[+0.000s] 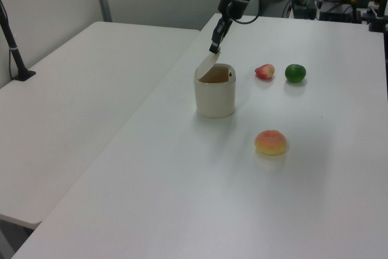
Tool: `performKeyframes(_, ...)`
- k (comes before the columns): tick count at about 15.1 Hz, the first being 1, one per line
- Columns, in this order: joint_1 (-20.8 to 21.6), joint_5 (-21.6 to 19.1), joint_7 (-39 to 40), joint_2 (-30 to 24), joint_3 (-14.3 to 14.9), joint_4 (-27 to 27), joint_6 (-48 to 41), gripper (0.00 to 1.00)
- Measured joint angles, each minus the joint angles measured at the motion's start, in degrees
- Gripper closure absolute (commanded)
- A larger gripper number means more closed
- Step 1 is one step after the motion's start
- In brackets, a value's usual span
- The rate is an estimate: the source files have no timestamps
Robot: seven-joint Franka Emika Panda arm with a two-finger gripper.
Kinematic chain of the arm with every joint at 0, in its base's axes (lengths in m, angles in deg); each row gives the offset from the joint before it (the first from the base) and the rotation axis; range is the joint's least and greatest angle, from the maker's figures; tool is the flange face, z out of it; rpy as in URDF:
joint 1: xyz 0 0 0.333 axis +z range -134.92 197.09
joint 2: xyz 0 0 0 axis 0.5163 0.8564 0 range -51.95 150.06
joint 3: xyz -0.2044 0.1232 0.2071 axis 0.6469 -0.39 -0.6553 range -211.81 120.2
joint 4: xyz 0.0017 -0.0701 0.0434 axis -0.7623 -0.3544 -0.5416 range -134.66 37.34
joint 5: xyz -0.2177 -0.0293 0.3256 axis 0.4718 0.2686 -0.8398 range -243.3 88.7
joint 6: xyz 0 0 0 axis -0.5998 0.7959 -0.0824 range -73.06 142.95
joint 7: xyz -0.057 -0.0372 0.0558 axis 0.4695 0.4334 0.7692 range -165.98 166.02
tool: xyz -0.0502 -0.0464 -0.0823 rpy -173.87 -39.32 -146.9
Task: Close garbage bin
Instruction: 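Push the lid over and down onto the bin rim with the gripper, then press the gripper down on the closed lid to seat it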
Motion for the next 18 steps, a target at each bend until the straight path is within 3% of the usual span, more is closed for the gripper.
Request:
performKeyframes(10, -1.3, 0.0, 2.9, -0.1, 0.2, -0.2, -8.2, 1.00)
performKeyframes(18, -1.8, 0.0, 4.0, 0.0, 0.2, -1.7, -8.9, 1.00)
